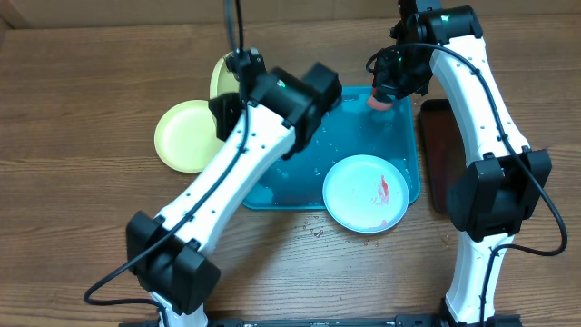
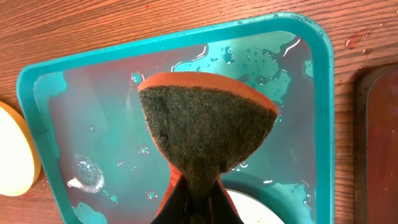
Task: Clean dirty plates on tray and stack at the side
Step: 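Carry the yellow plate left and stack it on the cleaned yellow plate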
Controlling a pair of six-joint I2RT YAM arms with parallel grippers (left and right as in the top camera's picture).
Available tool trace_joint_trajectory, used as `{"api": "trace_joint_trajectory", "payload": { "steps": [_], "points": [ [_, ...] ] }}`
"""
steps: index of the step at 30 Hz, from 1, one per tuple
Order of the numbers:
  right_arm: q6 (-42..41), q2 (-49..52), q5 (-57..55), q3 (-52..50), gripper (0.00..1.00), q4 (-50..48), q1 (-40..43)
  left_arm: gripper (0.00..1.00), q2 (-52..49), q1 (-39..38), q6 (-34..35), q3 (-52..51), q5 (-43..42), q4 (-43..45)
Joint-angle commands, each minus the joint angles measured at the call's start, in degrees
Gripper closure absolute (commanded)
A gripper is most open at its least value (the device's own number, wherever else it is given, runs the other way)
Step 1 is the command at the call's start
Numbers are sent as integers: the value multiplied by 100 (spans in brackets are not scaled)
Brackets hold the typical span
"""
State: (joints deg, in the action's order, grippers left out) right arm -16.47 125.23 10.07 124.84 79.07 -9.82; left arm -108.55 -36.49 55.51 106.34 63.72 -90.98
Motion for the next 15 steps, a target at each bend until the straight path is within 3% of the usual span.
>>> {"api": "trace_joint_trajectory", "payload": {
  "steps": [1, 15],
  "points": [
    [17, -144, -17, 103, 96, -28, 22, 96, 13, -177, 713, -560, 686, 358],
    [20, -144, -17, 103, 96, -35, 22, 96, 13, -177, 586, -800, 739, 535]
  ]
}}
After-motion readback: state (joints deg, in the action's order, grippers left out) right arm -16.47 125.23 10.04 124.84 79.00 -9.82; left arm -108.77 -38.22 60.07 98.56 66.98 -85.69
